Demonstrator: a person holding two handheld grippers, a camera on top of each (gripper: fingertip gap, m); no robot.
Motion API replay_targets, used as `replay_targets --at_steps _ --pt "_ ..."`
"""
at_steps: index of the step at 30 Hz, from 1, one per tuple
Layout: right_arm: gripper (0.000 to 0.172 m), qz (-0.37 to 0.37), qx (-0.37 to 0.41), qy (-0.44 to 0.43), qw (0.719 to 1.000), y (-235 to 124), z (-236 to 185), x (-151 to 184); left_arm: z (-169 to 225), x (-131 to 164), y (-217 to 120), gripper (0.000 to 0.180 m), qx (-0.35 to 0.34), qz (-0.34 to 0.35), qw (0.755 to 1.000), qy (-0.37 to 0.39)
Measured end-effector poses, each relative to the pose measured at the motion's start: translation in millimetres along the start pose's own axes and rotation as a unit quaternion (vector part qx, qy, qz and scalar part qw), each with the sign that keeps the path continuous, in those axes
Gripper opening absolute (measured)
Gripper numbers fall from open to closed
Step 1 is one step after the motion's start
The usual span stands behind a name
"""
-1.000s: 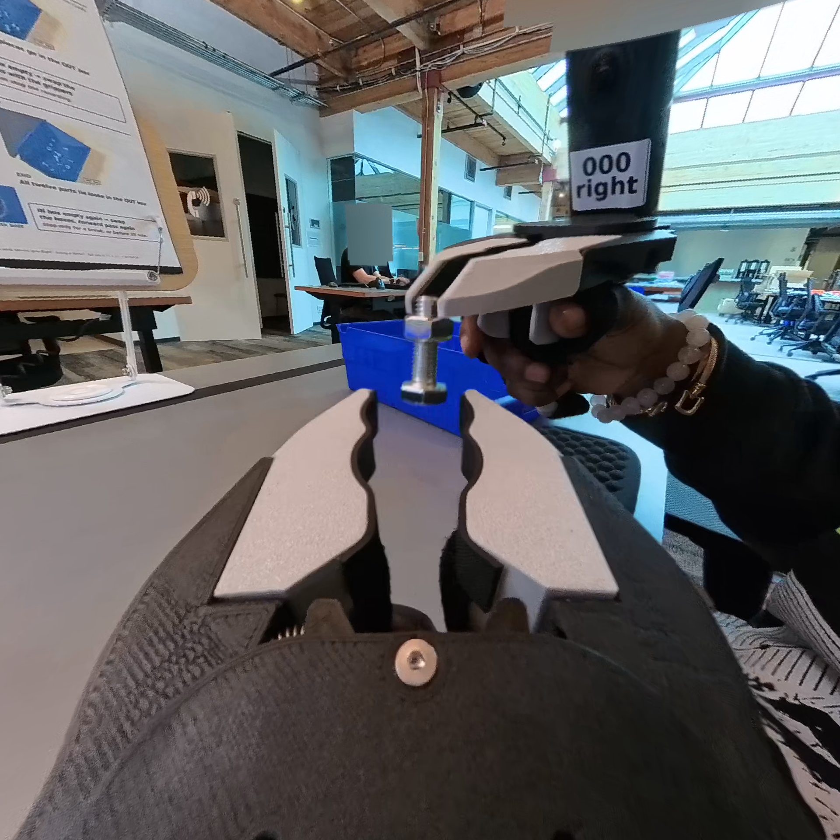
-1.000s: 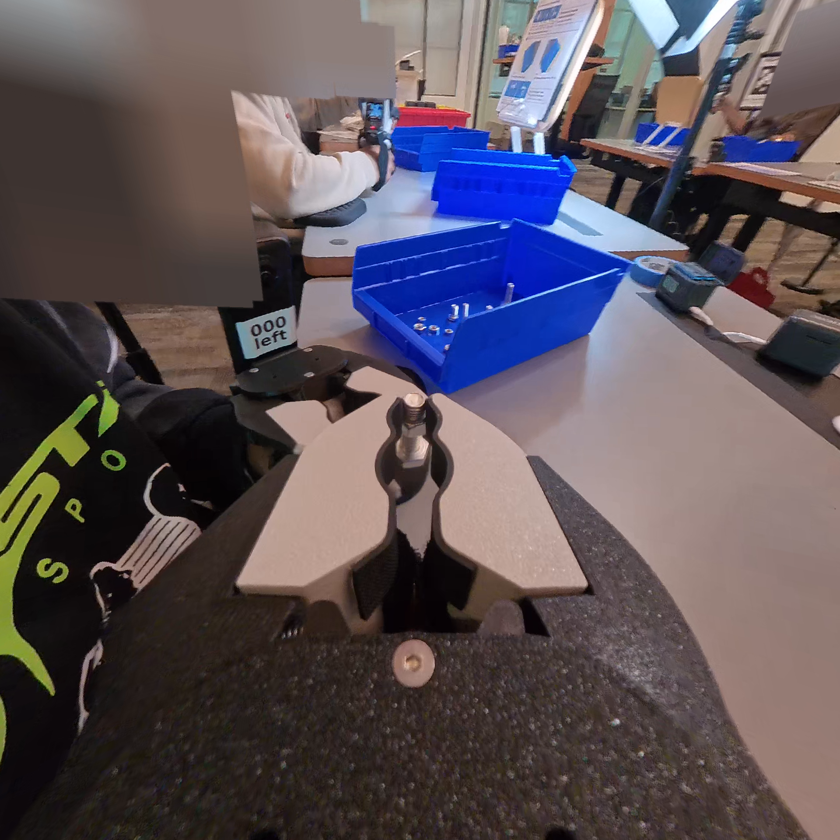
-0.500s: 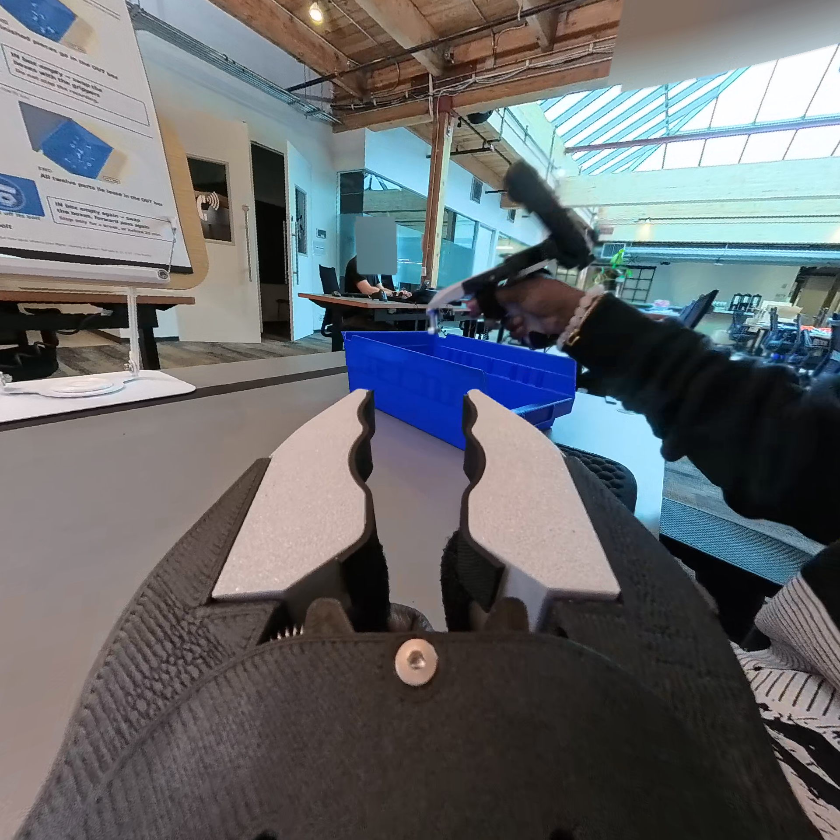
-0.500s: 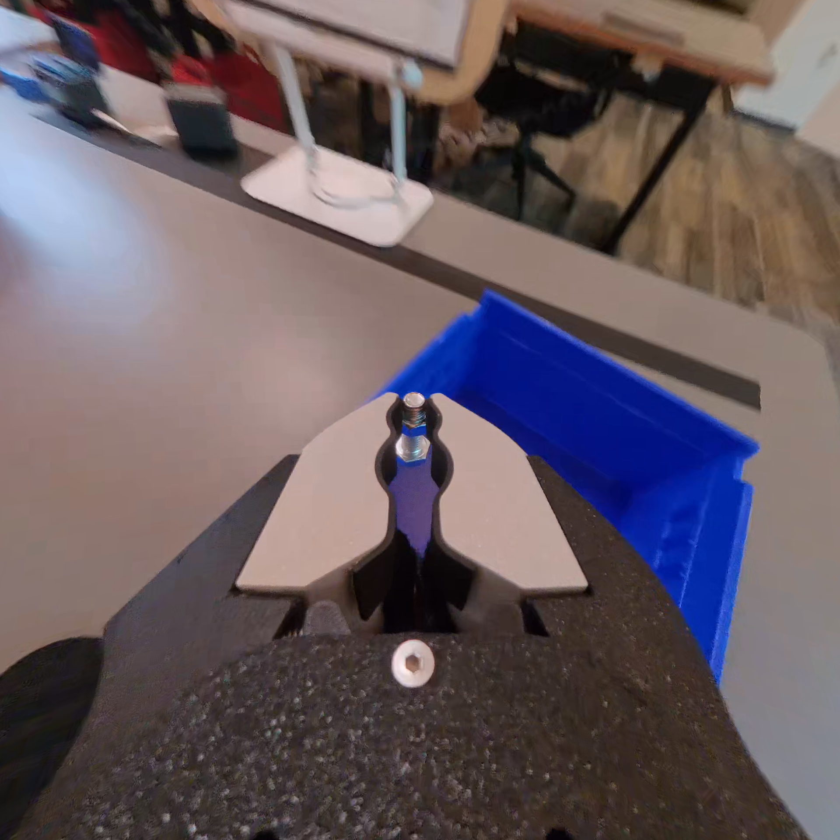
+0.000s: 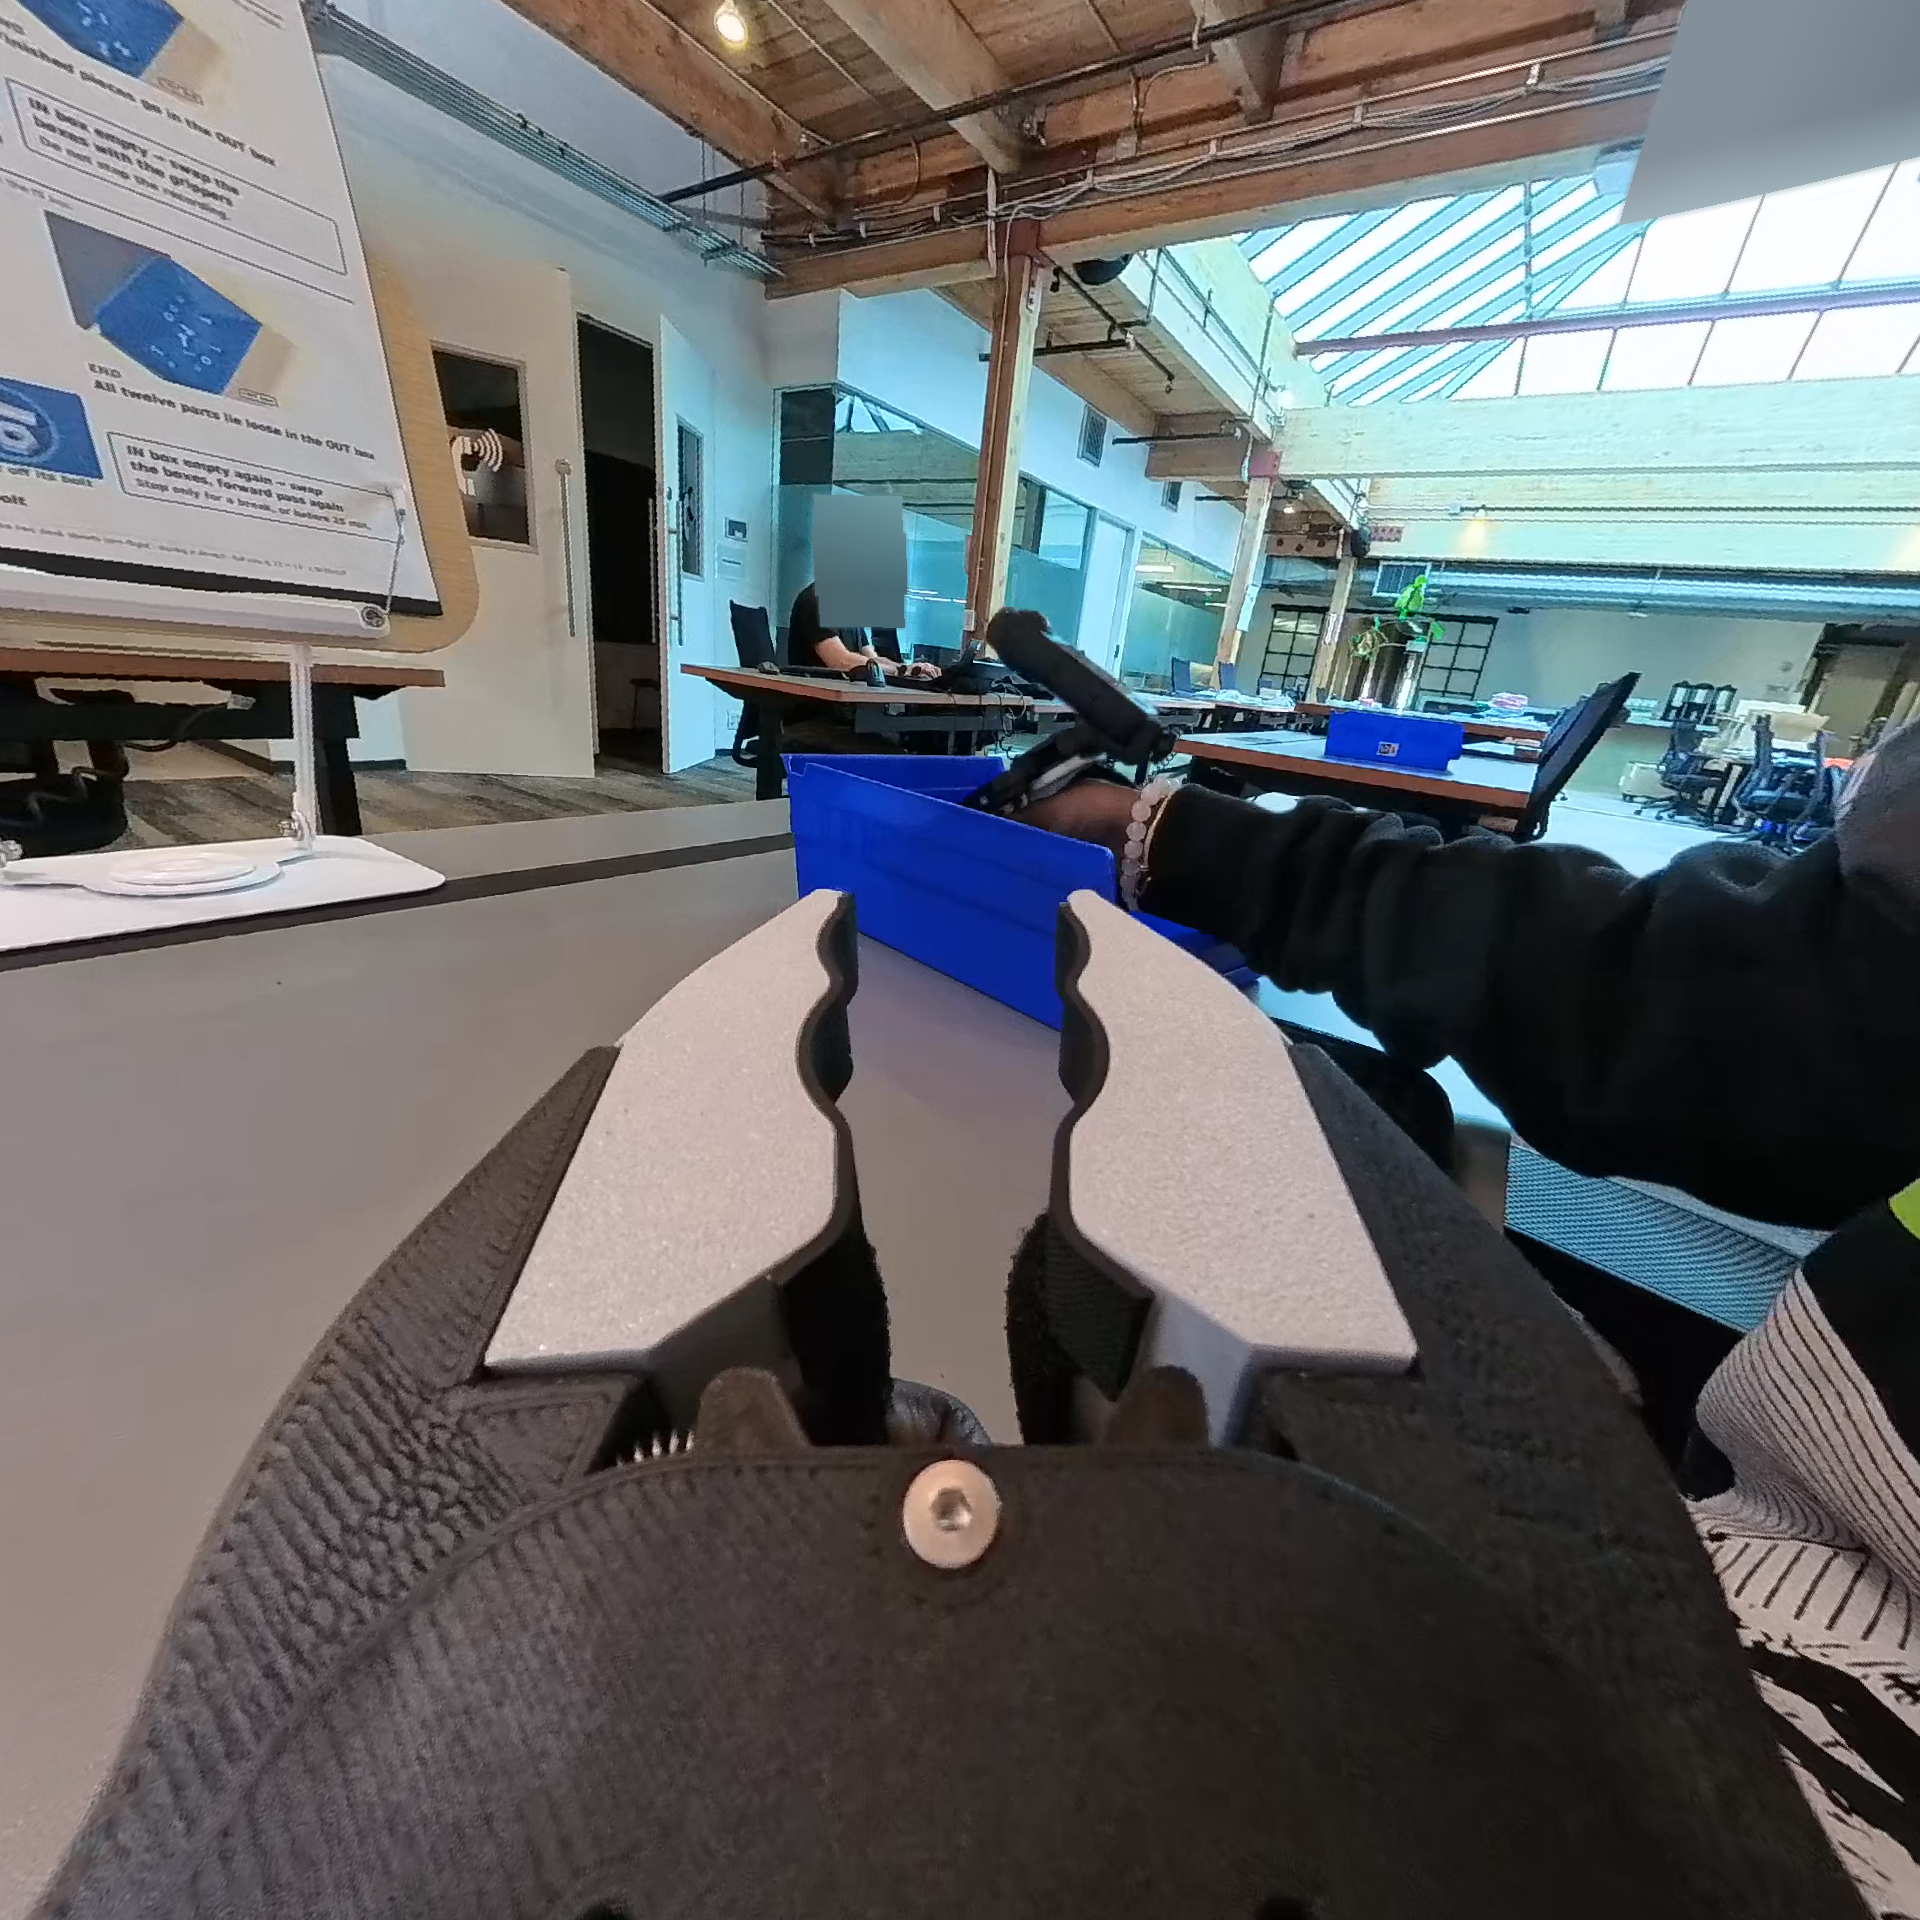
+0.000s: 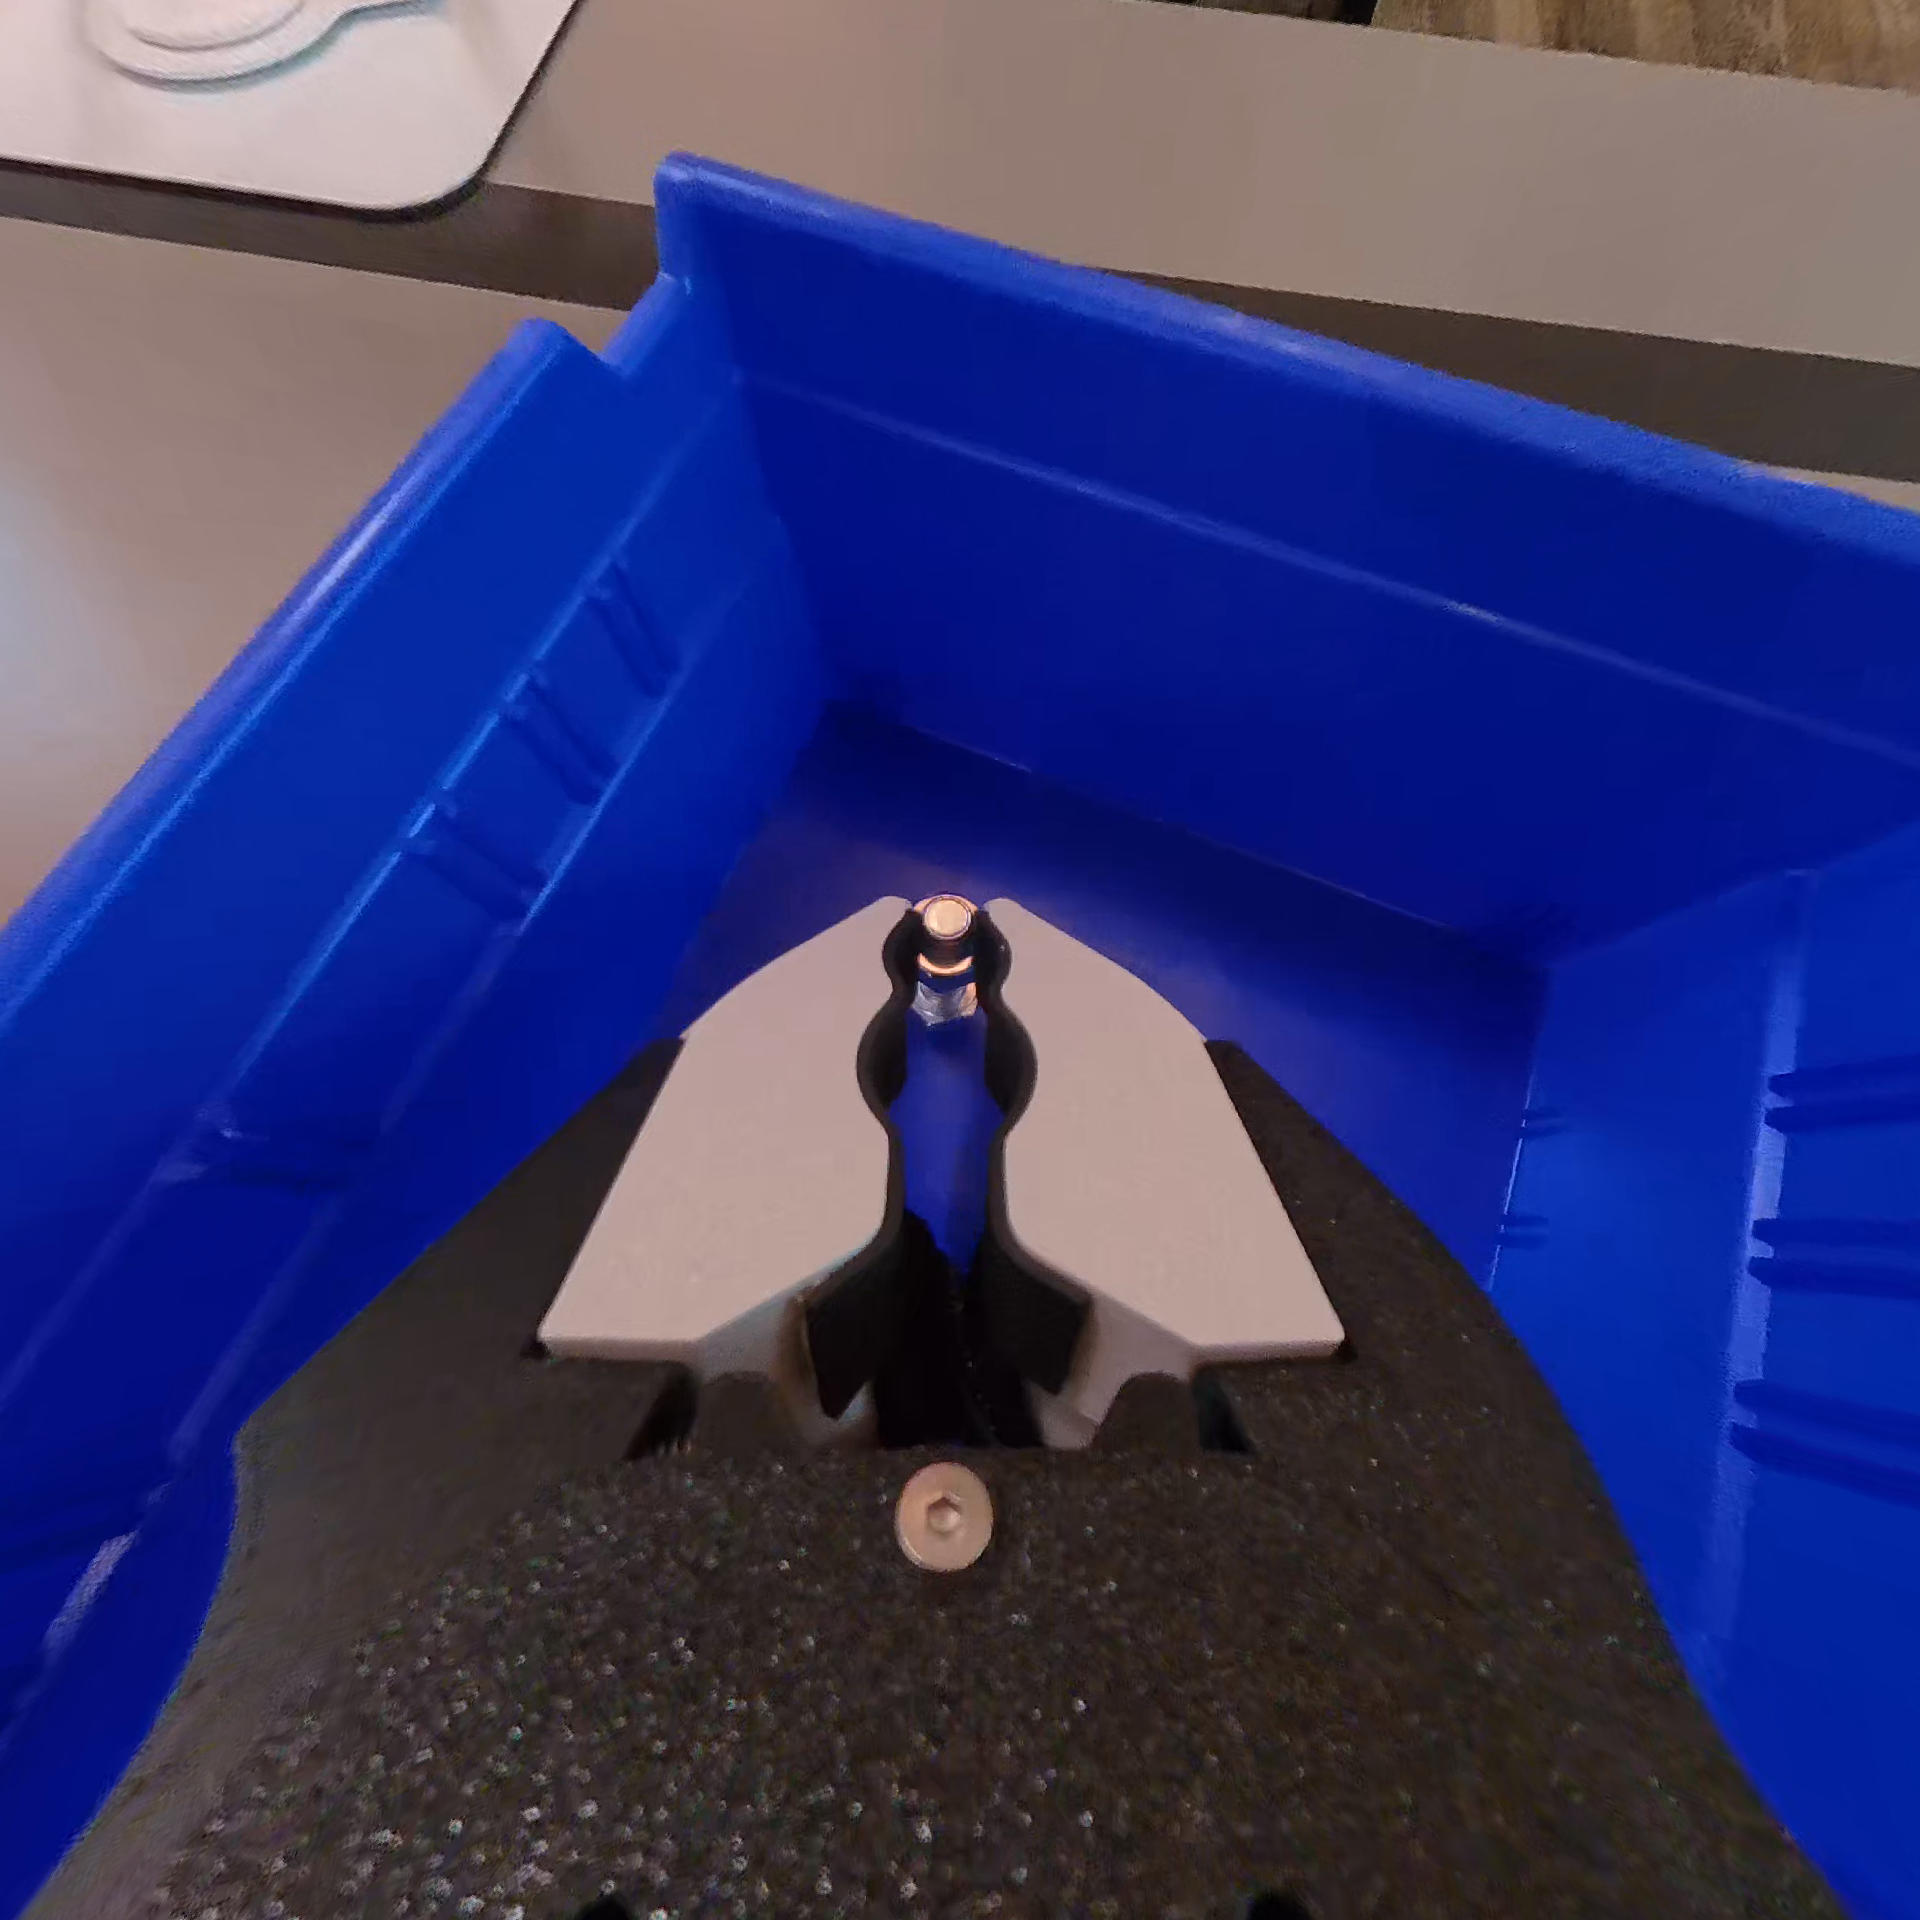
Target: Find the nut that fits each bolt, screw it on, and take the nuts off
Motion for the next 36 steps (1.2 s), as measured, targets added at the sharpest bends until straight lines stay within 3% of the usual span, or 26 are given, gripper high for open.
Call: replay_targets --at_steps 5,9,12,16,20,23,27,32,36 --pt "0.016 0.015 -0.004 0.003 1.0 -8 -6 -6 0 0 0 0.036 0.001 0.0 1.0 0.0" --pt "0.043 0.144 -0.034 -0.015 0.989 -53 -44 -45 2 -1 -1 0.036 0.006 -0.002 1.0 -0.001" --pt "0.052 0.271 -0.111 -0.067 0.954 -106 -108 -66 -5 -10 -4 0.036 -0.002 -0.02 1.0 -0.017" --pt "0.044 0.36 -0.199 -0.15 0.899 -163 -191 -42 -39 -44 -19 0.036 -0.056 -0.036 0.998 -0.002" --pt "0.037 0.381 -0.242 -0.182 0.874 -181 -229 -1 -98 -75 -41 0.037 -0.129 -0.116 0.981 0.091" --pt "0.035 0.375 -0.258 -0.19 0.87 -177 -237 22 -162 -94 -58 0.037 -0.183 -0.227 0.945 0.149" --pt "0.035 0.371 -0.29 -0.179 0.864 -167 -240 38 -267 -102 -76 0.037 -0.262 -0.389 0.87 0.15" --pt "0.035 0.362 -0.303 -0.19 0.861 -158 -243 46 -366 -56 -93 0.037 -0.309 -0.567 0.759 0.086" --pt "0.035 0.364 -0.309 -0.188 0.858 -157 -242 47 -405 -20 -110 0.034 -0.328 -0.653 0.681 0.047"
Point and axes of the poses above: each gripper's, where its closed fingertips meet, y out along the fingers, x out of its underside, z = x × y across the jaws, the point moved 1 cm from there along -y, back along the fingers, and after that the axes turned 14 degrees about -x, right-handed, at the moved point
